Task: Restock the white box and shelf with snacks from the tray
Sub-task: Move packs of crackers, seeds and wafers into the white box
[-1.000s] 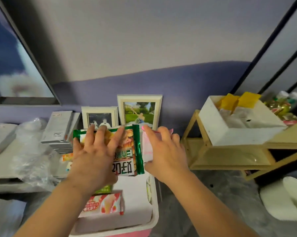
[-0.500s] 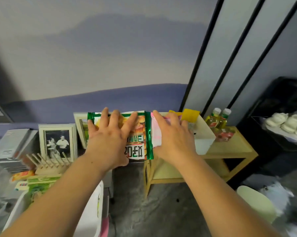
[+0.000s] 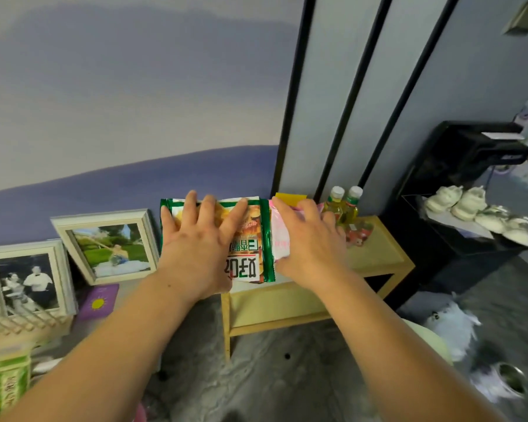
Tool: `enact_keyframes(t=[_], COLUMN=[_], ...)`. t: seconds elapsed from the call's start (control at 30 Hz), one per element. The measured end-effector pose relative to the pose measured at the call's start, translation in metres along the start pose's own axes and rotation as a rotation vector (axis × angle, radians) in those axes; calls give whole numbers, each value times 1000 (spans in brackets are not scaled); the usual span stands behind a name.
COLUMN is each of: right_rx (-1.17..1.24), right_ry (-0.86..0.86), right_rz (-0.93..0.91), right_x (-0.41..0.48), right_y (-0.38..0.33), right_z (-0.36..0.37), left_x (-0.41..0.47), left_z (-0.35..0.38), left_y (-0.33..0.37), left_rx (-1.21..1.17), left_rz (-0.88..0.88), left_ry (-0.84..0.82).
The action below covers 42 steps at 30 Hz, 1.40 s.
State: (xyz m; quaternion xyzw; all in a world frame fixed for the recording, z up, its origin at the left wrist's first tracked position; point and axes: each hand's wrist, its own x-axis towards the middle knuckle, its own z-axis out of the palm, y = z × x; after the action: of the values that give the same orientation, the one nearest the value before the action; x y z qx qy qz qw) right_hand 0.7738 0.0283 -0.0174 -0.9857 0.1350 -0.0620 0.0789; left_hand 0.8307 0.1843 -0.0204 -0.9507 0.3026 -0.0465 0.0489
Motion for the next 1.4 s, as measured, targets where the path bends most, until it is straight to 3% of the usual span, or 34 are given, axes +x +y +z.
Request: enact_keyframes(t=[0.43, 0.73, 0.97, 1.4], right_rx=[-19, 3, 7, 42], right_ry=[-105, -282, -362, -515], right_rz=[144, 16, -101, -96], right_x=[109, 185, 215, 225], right_y=[107, 172, 176, 174], right_z=[42, 110, 164, 247], left_x=[153, 224, 245, 241], left_z=[56, 127, 182, 244], left_y=[58, 94, 88, 80], left_rx=[-86, -138, -148, -193], left_rz=[148, -26, -170, -152], left_ry=[-157, -387, -462, -545])
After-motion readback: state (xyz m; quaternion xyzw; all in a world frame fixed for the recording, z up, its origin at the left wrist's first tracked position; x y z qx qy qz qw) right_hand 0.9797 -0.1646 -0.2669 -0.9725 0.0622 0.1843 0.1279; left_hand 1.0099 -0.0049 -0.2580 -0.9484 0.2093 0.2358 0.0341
